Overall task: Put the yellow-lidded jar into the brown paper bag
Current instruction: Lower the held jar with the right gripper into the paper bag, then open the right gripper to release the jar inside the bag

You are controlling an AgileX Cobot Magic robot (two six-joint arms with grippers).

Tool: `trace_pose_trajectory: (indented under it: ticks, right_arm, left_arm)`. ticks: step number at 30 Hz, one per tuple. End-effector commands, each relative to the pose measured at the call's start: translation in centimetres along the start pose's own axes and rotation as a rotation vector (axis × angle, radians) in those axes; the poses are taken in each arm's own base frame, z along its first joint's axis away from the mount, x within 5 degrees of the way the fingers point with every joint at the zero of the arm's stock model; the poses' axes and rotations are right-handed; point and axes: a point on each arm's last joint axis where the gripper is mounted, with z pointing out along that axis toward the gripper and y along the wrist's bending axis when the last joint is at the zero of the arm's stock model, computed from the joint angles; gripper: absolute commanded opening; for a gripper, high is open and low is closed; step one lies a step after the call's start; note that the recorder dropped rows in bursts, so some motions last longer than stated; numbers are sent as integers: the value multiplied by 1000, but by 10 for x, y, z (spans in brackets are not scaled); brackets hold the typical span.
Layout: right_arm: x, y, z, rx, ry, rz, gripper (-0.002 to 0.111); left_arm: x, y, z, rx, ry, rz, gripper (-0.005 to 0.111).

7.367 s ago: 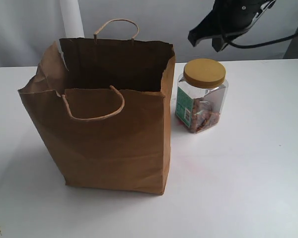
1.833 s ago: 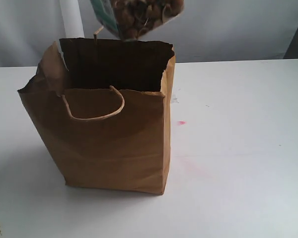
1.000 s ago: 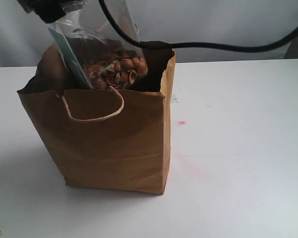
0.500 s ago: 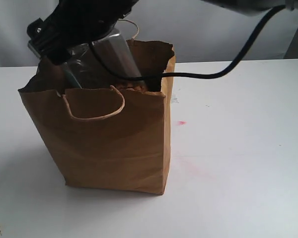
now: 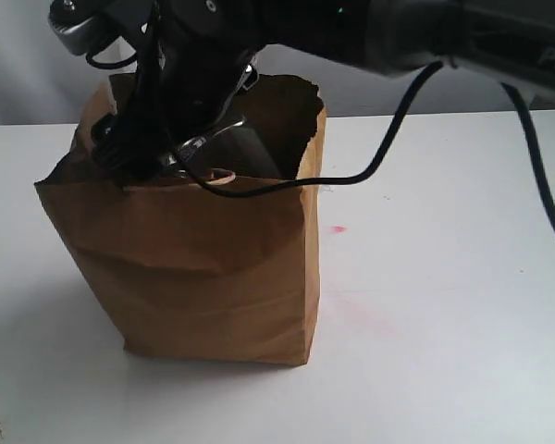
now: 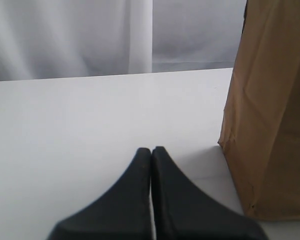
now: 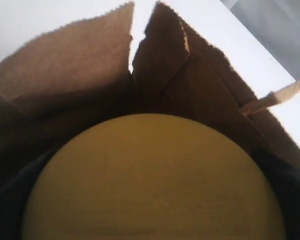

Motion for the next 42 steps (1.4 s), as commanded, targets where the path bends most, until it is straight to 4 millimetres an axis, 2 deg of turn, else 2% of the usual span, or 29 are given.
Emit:
trace_pose_trajectory:
  ticks: [1,5,11,24,28,42]
  right_arm:
    - [1,-4,12,18,0,0,0]
    - [-1,-5,24,12,-50,45,0]
    - [8,-10,44,-10,13,94,0]
    - [28,1,90,-25,119,83,0]
    - [30,3,96,-27,129,80,0]
    - [31,3,96,-27,135,80,0]
  left_arm:
    - [-1,-1,0,8,-8,-6,1]
    - [-1,-1,0,8,-8,-6,1]
    - [-1,-1,0,8,-8,-6,1]
    - [-1,-1,0,8,-8,-6,1]
    - [-1,-1,0,8,-8,-6,1]
    - [-1,-1,0,8,-8,-6,1]
